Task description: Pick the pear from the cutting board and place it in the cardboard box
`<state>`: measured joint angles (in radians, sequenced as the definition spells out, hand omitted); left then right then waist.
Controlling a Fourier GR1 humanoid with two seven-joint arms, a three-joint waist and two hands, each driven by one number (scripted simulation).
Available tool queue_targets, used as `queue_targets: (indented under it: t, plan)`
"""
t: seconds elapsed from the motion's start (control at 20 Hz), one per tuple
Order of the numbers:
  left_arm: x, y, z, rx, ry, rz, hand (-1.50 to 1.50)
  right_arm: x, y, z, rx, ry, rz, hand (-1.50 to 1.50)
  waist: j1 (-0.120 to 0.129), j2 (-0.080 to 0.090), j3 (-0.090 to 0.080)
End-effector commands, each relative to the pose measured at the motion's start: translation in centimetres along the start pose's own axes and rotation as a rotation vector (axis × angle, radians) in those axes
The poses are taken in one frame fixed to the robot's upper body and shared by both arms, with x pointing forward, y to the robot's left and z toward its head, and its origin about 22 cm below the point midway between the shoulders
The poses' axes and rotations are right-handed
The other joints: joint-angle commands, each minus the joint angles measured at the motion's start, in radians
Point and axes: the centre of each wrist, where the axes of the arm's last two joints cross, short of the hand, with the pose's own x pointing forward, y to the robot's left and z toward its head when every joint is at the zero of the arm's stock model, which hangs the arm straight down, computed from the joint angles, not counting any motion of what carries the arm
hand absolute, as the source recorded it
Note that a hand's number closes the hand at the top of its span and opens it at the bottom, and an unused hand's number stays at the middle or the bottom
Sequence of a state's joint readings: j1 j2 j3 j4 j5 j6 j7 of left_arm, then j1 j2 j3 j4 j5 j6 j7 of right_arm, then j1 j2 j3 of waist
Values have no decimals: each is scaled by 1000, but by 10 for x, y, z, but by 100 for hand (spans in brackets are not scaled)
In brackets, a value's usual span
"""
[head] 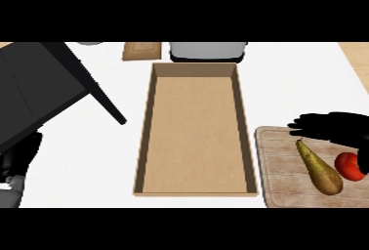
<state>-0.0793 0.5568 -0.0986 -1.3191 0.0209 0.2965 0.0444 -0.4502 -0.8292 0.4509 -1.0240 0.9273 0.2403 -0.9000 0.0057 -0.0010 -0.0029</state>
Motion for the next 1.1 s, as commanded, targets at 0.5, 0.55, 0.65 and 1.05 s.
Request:
queue_targets:
  t: [0.5, 0.55, 0.65, 1.05]
  plan:
    - [-15, 6, 7, 13, 5, 14, 0, 28, 9, 12, 13, -175, -65, -150, -7, -2, 2]
    - [-6, -1, -7, 18, 2, 6, 0, 30, 8, -1, -2, -182, -67, -150, -8, 0, 3]
    - [-4, 1, -4, 25, 7, 11, 0, 40, 2, -3, 25, -188, -72, -150, -7, 0, 2]
    - [15, -11, -10, 7, 8, 15, 0, 43, 23, -25, 99, -18, 5, -150, -2, 2, 3]
